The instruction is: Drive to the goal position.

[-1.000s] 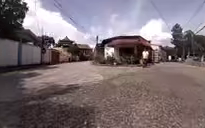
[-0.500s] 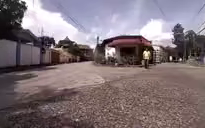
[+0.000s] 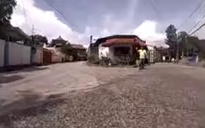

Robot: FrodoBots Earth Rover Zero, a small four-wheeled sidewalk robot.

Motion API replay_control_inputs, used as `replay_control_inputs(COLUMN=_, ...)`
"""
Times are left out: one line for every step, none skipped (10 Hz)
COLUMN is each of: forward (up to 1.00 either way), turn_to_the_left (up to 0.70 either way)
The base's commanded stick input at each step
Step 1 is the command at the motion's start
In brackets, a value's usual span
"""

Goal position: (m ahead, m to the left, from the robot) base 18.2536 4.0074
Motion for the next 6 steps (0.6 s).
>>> replay_control_inputs(forward=0.7, turn_to_the_left=0.0)
replay_control_inputs(forward=0.7, turn_to_the_left=0.0)
replay_control_inputs(forward=0.7, turn_to_the_left=0.0)
replay_control_inputs(forward=0.7, turn_to_the_left=0.0)
replay_control_inputs(forward=0.7, turn_to_the_left=0.0)
replay_control_inputs(forward=0.7, turn_to_the_left=0.0)
